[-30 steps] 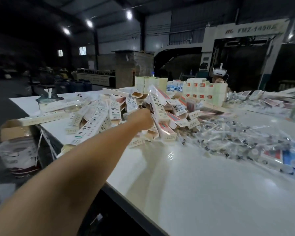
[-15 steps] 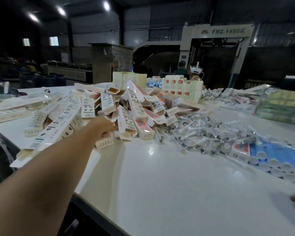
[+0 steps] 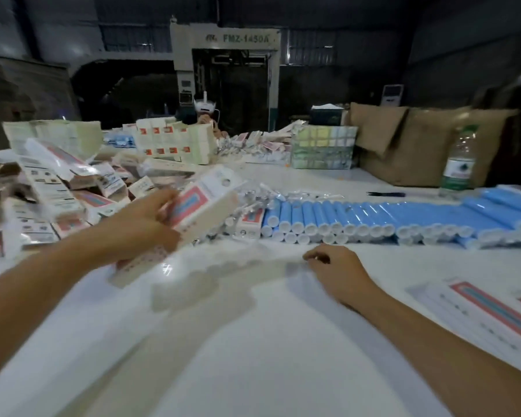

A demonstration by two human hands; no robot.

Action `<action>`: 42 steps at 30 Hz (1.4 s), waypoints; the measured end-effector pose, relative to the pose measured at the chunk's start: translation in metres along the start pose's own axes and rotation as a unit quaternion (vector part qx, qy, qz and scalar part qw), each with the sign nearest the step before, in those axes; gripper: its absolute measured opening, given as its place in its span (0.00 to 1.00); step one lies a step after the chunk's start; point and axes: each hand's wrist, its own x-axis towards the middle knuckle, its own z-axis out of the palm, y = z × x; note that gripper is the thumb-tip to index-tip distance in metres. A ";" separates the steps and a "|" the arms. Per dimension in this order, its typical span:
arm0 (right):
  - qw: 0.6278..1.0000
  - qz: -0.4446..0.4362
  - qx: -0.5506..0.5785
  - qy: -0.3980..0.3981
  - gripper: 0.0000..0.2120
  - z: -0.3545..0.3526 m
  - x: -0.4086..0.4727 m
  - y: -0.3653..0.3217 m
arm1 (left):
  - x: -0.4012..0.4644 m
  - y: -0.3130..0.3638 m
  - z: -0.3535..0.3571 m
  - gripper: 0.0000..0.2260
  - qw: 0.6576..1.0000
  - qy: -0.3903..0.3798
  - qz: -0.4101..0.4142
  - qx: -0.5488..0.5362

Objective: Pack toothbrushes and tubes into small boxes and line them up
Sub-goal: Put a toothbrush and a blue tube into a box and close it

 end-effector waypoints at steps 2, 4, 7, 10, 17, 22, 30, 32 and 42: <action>0.973 0.083 0.209 0.040 0.12 -0.009 0.003 0.003 | -0.004 0.039 0.049 0.36 0.985 -0.092 0.108 0.103; 0.922 0.151 0.349 0.073 0.13 -0.021 0.006 0.005 | -0.003 0.064 0.091 0.37 0.959 -0.137 0.164 0.188; 0.864 0.207 0.453 0.081 0.08 -0.030 0.007 0.006 | 0.005 0.075 0.126 0.34 0.932 -0.128 0.196 0.278; 0.873 0.205 0.437 0.062 0.08 -0.029 0.007 0.007 | 0.006 0.078 0.145 0.35 0.927 -0.116 0.193 0.301; 0.861 0.119 0.494 -0.028 0.13 -0.029 0.004 0.004 | 0.016 0.067 0.127 0.22 0.943 -0.114 0.211 0.229; 0.864 0.005 0.453 -0.221 0.21 -0.038 -0.004 0.004 | 0.029 0.052 0.091 0.25 0.958 -0.245 0.140 0.044; 0.955 0.011 0.269 -0.126 0.07 -0.035 -0.015 0.005 | 0.032 0.055 0.084 0.30 0.957 -0.225 0.178 -0.036; 0.965 0.040 0.244 -0.086 0.06 -0.036 -0.013 0.005 | 0.027 0.059 0.087 0.39 0.968 -0.136 0.208 0.039; 0.989 0.131 0.066 0.032 0.14 -0.054 0.012 0.002 | 0.003 0.068 0.169 0.33 0.865 0.093 0.301 0.391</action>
